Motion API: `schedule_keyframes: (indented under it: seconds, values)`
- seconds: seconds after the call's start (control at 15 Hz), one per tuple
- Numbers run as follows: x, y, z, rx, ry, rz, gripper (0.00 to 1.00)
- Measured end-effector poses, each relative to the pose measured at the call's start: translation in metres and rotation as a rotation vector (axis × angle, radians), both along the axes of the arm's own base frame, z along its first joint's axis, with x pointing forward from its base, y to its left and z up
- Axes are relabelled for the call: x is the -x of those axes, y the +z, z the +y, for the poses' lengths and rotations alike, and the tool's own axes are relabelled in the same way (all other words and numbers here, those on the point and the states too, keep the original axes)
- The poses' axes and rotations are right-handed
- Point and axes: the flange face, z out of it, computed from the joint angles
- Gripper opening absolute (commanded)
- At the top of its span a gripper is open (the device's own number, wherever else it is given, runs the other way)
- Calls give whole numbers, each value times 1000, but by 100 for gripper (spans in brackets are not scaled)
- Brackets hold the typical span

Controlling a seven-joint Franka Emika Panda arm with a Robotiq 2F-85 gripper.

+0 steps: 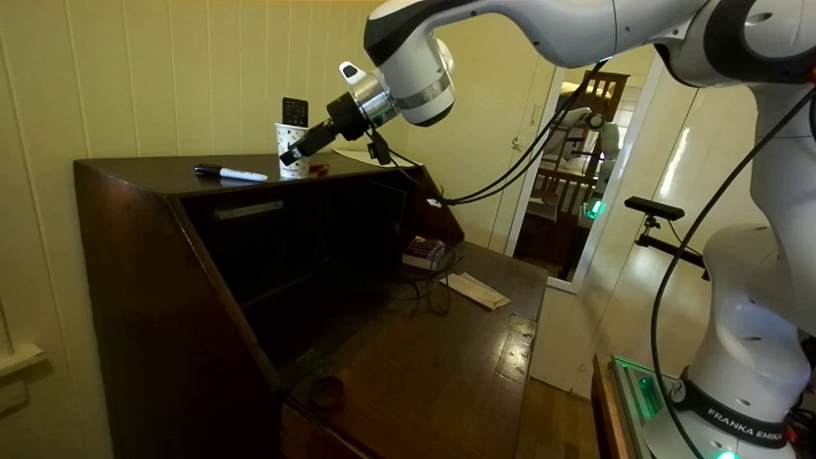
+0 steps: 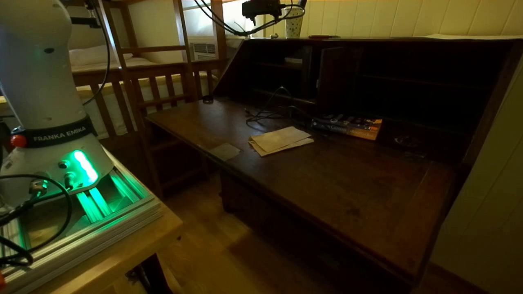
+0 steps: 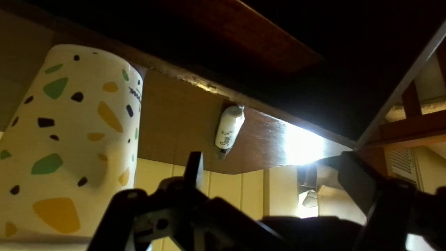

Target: Pick up the marker from the top of the cabinet and put it in the cabinet

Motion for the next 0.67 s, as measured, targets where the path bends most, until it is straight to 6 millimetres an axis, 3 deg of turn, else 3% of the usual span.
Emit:
schedule_keyframes:
  seconds: [0.67]
  values:
    - [-61,-28,18,23,-33,-39,100]
